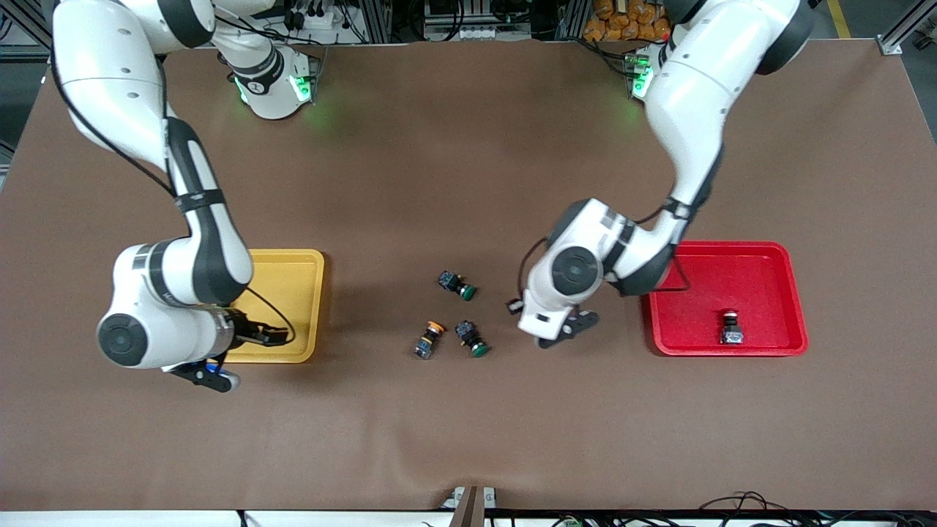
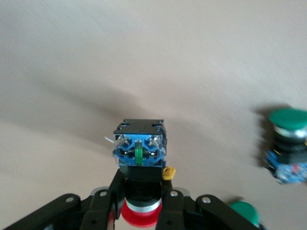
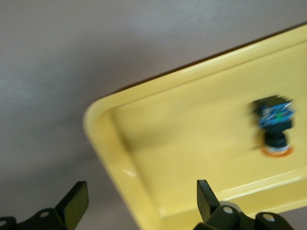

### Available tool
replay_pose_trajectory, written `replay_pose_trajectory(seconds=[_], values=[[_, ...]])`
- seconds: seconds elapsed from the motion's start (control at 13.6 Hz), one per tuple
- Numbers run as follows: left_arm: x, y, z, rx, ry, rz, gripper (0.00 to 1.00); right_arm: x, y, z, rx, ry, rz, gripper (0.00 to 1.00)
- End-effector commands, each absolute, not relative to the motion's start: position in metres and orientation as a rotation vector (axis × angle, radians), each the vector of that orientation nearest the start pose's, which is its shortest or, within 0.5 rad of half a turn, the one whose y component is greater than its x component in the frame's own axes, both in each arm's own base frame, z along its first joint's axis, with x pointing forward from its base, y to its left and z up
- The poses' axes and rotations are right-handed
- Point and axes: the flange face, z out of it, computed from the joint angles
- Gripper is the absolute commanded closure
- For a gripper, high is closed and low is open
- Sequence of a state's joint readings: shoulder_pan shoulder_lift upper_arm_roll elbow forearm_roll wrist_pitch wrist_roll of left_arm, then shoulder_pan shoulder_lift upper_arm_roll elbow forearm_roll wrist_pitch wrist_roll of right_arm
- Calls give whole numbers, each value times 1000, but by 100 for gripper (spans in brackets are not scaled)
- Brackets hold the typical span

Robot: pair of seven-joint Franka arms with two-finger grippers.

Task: Place red and yellow buttons in trays
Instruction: 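Carry the red button to the red tray while the right gripper reaches buttons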

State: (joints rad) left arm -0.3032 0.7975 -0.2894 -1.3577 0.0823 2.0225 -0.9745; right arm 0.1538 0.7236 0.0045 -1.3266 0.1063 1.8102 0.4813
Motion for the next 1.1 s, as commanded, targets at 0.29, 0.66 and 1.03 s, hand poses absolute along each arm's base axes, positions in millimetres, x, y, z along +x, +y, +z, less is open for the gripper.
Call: replay_pose_trajectory(seconds=[0.29,0.66,1.03], values=[[671,-195,263,-3030,-293,401,100,714,204,296,-2961,734,252,0],[684,-129,245,-2993,-101,401,100,715,287,251,-2905,837,110,0],[679,-108,207,-2921,-63,443,100,708,341,244,-2833,894,16,0]])
